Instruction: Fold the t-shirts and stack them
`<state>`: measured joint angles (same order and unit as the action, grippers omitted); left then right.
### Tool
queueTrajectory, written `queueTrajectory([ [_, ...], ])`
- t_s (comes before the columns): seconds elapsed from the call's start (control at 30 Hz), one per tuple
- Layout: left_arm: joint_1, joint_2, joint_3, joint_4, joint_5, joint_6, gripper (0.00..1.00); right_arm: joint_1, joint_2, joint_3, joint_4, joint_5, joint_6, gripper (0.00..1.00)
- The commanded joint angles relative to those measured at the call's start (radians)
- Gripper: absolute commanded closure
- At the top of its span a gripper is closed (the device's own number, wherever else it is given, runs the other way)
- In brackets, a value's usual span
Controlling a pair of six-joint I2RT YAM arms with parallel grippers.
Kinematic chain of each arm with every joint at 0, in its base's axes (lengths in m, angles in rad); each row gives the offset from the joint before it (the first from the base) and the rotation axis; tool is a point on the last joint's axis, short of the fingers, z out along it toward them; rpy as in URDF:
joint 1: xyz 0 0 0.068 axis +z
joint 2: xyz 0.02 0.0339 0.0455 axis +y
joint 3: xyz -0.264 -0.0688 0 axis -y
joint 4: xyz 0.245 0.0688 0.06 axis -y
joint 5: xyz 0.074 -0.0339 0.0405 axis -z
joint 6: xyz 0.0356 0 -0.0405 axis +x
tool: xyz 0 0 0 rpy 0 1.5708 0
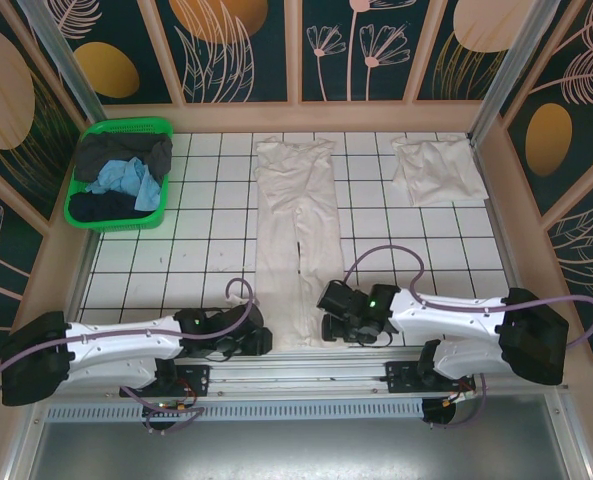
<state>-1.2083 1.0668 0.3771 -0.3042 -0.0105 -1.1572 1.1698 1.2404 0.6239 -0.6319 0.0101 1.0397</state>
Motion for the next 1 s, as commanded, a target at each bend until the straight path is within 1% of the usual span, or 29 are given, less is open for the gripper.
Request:
queueTrajectory([
  [0.0,-0.005,-0.006,-0.022,0.058,0.003,0.018,0.61,0.031,0.024,-0.022,0.015,0.02,0.061,0.35],
  [0.07,-0.005,-0.017,-0.026,0.078,0.004,0.023,0.64,0.045,0.04,-0.016,0.022,0.022,0.072,0.35],
  [0.13,-0.005,-0.019,-0.033,0.127,0.011,0.03,0.7,0.051,0.052,0.0,0.02,0.026,0.078,0.35],
  [0.23,-0.004,-0.018,-0.05,0.219,0.046,0.049,0.75,0.059,0.067,0.018,0.035,0.022,0.075,0.38],
  [0.3,-0.005,-0.021,-0.056,0.246,0.059,0.062,0.8,0.062,0.078,0.022,0.038,0.017,0.077,0.44],
  [0.37,-0.004,-0.035,-0.055,0.245,0.065,0.072,0.87,0.073,0.078,0.04,0.011,0.048,0.094,0.51],
  [0.4,-0.004,-0.047,-0.05,0.229,0.055,0.074,0.9,0.083,0.072,0.05,0.0,0.069,0.1,0.55],
  [0.47,-0.005,-0.068,-0.041,0.188,0.036,0.082,0.96,0.083,0.062,0.047,0.011,0.077,0.099,0.6],
  [0.5,-0.003,-0.082,-0.029,0.161,0.021,0.088,0.99,0.08,0.058,0.049,0.013,0.084,0.098,0.65],
  [0.53,-0.004,-0.093,-0.013,0.123,0.003,0.096,1.0,0.079,0.055,0.054,0.011,0.091,0.099,0.7],
  [0.67,0.017,-0.133,0.074,-0.001,-0.093,0.141,1.0,0.061,0.019,0.116,-0.044,0.162,0.08,0.82],
  [0.73,0.068,-0.131,0.117,-0.018,-0.115,0.188,1.0,0.021,-0.004,0.149,-0.048,0.19,0.032,0.86],
  [0.83,0.203,-0.063,0.204,0.016,-0.082,0.331,1.0,-0.078,-0.028,0.203,-0.013,0.222,-0.075,0.89],
  [0.9,0.31,0.043,0.327,0.004,-0.062,0.449,1.0,-0.166,-0.021,0.263,0.047,0.233,-0.195,0.89],
  [0.93,0.347,0.093,0.39,-0.006,-0.057,0.497,1.0,-0.212,-0.01,0.288,0.06,0.23,-0.237,0.9],
  [0.97,0.384,0.145,0.455,-0.015,-0.074,0.537,1.0,-0.257,0.008,0.319,0.075,0.226,-0.285,0.9],
])
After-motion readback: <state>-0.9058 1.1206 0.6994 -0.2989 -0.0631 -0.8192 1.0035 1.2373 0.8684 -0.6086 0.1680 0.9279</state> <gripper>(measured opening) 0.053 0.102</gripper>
